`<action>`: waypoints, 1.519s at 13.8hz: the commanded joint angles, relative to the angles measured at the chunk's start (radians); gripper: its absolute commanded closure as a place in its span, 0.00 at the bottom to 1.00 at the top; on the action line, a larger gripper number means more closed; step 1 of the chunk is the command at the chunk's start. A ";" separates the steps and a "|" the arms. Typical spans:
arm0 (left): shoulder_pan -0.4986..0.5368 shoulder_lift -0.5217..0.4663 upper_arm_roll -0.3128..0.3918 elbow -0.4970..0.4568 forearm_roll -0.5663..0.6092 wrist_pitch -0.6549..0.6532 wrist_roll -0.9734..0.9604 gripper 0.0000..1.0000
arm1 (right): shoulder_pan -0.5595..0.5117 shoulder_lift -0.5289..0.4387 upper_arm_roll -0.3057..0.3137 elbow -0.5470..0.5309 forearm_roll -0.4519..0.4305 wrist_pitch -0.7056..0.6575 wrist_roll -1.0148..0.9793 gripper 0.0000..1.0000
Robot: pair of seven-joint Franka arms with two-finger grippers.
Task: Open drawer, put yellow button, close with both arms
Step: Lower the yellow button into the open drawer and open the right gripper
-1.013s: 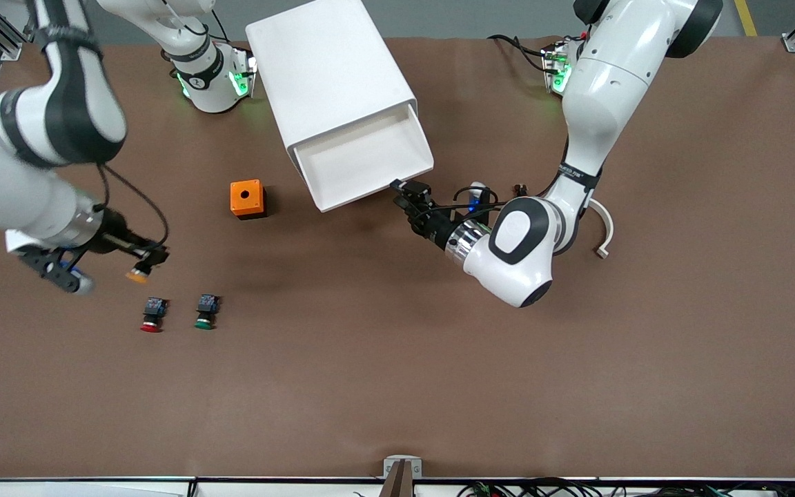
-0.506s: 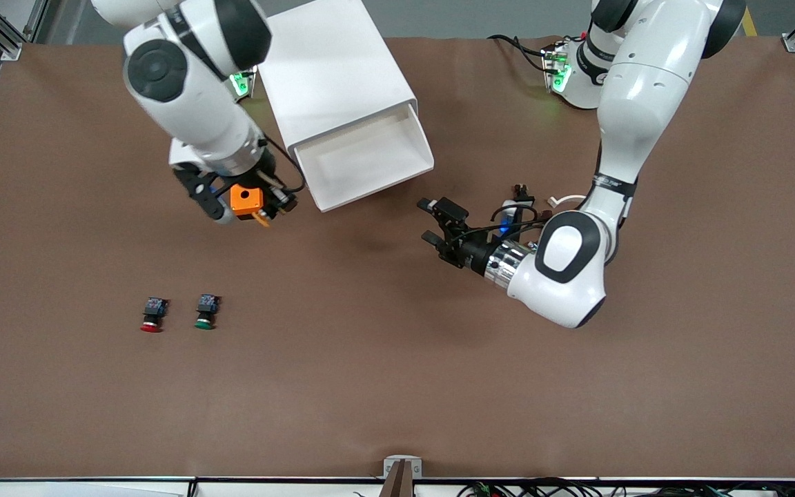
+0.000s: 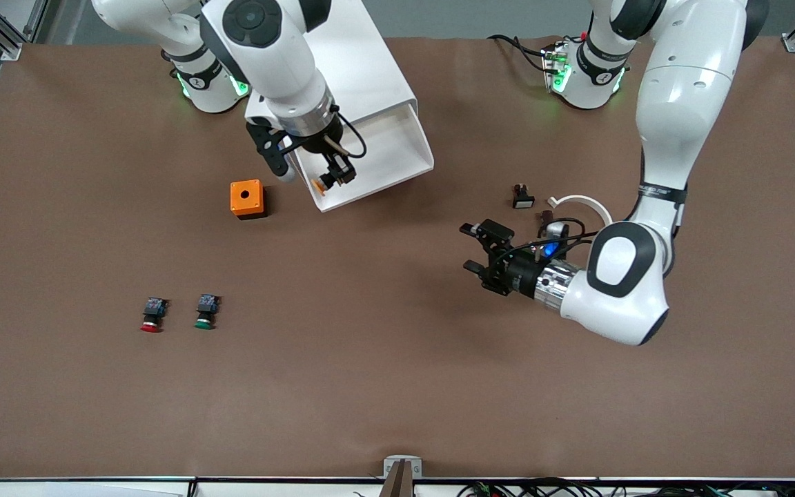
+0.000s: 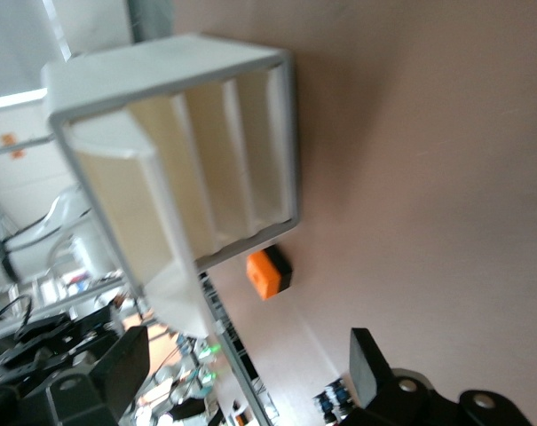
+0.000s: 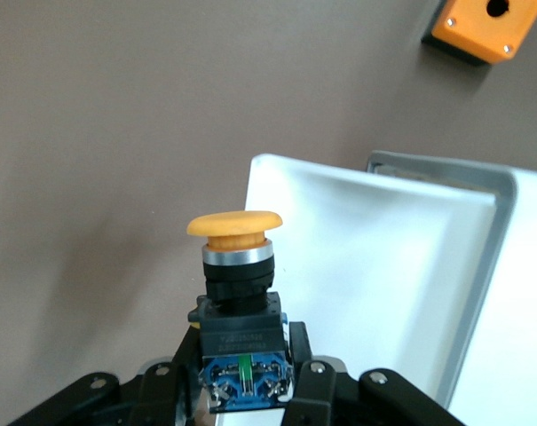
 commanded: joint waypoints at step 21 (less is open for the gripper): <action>-0.036 -0.150 -0.016 0.005 0.484 0.111 0.703 0.01 | 0.064 0.062 -0.027 0.061 -0.059 -0.061 -0.077 0.00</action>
